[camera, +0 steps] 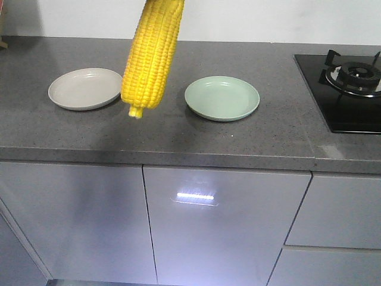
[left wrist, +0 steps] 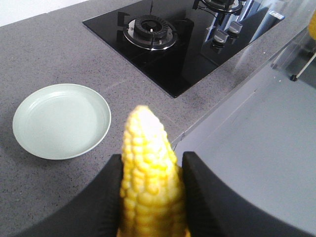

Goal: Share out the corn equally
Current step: 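Drive toward the counter with the empty beige and green plates, then approach the two empty plates with the cobs held above them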

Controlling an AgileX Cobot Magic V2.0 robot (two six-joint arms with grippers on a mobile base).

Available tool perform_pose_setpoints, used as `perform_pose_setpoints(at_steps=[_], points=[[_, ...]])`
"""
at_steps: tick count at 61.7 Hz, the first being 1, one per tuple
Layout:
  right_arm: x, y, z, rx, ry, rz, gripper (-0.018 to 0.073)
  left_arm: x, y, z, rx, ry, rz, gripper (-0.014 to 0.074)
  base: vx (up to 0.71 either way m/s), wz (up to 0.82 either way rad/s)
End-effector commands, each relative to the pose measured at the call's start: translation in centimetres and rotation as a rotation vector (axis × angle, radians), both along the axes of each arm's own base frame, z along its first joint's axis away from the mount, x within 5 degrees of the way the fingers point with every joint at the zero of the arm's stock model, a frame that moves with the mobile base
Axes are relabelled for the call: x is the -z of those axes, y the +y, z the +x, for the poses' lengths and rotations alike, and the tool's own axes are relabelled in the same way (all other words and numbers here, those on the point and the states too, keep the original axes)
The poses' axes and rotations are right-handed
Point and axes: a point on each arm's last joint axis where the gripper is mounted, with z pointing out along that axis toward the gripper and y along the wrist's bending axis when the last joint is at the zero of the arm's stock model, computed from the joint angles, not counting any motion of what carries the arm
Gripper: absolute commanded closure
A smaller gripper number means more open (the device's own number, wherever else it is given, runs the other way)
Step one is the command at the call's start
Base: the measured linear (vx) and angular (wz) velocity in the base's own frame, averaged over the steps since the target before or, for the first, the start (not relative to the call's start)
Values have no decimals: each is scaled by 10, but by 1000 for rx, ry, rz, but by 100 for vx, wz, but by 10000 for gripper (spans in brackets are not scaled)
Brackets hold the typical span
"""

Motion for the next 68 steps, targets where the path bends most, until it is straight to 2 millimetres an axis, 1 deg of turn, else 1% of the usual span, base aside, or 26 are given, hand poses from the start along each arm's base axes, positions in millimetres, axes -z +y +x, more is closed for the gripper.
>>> perform_pose_setpoints(at_steps=[1, 68], points=[[-12, 7, -15, -20, -49, 4, 566, -26, 6, -21, 11, -69, -71, 603, 8, -3], [-12, 7, -15, -20, -49, 4, 566, -26, 6, -21, 11, -69, -71, 603, 9, -1]])
